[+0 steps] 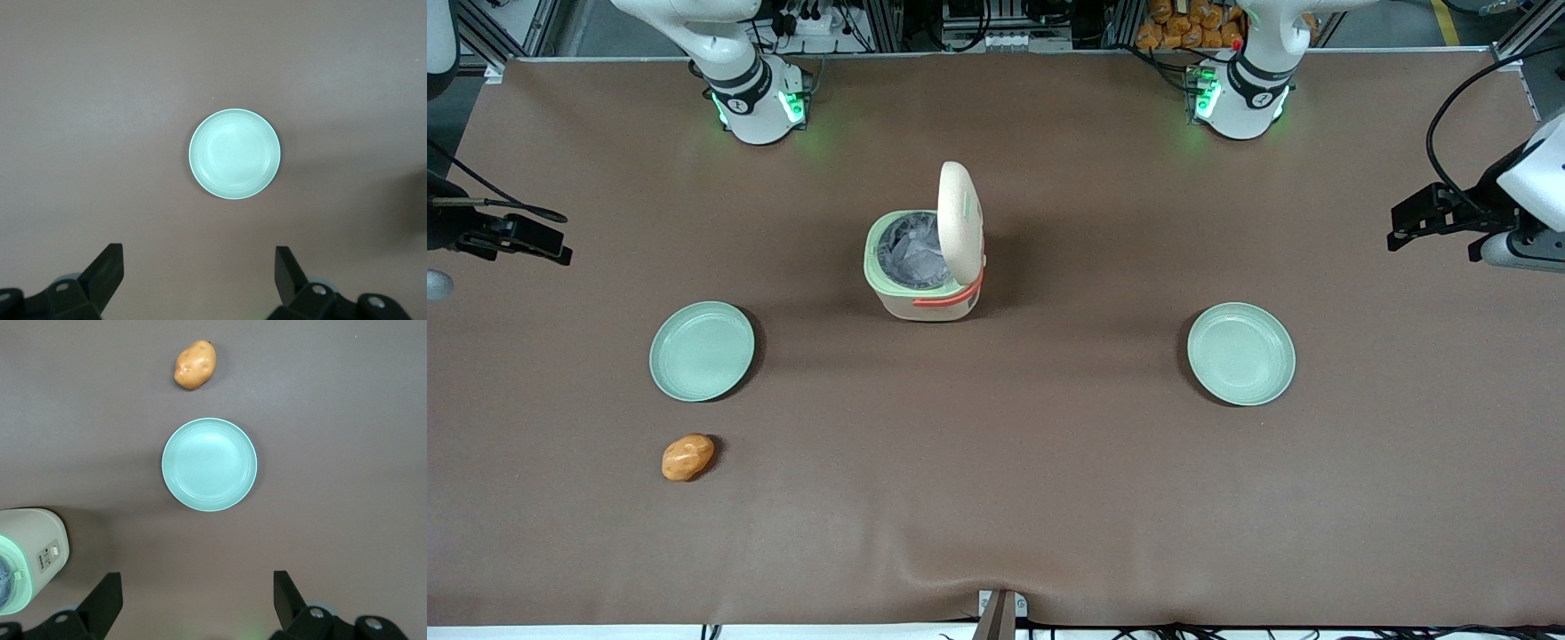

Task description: Press rice cooker button with right arm

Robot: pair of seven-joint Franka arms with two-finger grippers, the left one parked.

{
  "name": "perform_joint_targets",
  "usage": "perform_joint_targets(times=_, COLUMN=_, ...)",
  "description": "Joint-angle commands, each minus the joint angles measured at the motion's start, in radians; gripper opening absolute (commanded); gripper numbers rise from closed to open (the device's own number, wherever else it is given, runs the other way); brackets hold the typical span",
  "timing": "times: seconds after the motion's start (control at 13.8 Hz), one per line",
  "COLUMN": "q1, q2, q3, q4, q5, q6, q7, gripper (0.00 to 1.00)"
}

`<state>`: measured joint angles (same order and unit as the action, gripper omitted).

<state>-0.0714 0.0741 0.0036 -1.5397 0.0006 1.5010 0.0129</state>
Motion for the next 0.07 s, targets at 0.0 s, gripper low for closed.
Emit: perform_joint_targets(times=0.0, q1=-0.005, q2=-0.031, q3=0.004, q4=-0.027, q5=0.013, q6=-0.004, q7=0.012, gripper=1.00)
